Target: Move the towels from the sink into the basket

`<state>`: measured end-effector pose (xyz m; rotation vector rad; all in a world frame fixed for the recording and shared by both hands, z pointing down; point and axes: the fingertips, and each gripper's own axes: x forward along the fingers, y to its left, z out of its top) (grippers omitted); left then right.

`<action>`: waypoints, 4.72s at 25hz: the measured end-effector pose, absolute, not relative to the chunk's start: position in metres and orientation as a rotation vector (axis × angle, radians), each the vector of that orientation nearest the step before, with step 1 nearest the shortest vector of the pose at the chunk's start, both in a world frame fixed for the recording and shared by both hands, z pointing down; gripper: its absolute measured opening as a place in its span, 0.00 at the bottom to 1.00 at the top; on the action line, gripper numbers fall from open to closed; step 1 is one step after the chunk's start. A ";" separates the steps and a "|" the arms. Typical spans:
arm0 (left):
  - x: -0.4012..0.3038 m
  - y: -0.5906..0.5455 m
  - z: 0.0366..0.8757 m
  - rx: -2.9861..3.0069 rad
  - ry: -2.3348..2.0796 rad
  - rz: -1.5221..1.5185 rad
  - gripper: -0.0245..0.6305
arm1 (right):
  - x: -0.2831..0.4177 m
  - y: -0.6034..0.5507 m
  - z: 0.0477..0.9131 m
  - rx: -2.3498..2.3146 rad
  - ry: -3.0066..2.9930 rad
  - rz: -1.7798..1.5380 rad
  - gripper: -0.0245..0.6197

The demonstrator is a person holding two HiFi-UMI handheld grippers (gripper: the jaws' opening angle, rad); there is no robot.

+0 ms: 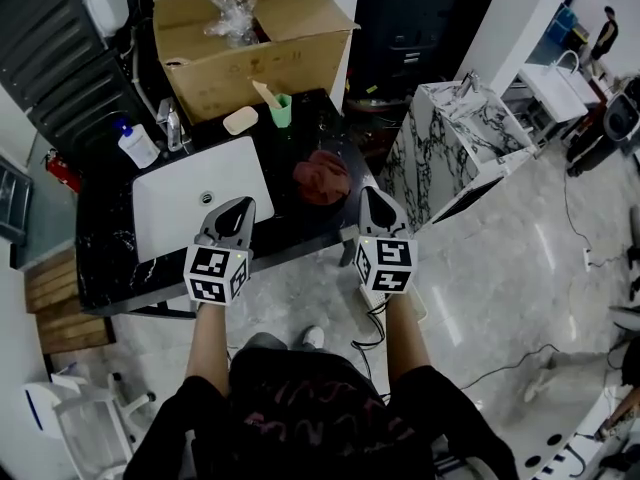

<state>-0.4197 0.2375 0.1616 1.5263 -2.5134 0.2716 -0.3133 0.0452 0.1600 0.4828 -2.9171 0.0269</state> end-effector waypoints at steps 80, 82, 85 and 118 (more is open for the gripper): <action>-0.485 0.122 0.254 1.794 -2.111 0.317 0.06 | -0.360 -0.011 0.269 0.729 -2.630 0.297 0.16; -0.476 0.112 0.252 1.831 -2.089 0.319 0.06 | -0.345 -0.019 0.265 0.781 -2.629 0.300 0.16; -0.459 0.094 0.249 1.890 -2.048 0.321 0.06 | -0.317 -0.031 0.259 0.869 -2.616 0.305 0.16; -0.103 -0.088 0.247 2.568 -1.226 0.453 0.06 | 0.097 -0.081 0.229 1.882 -2.179 0.393 0.16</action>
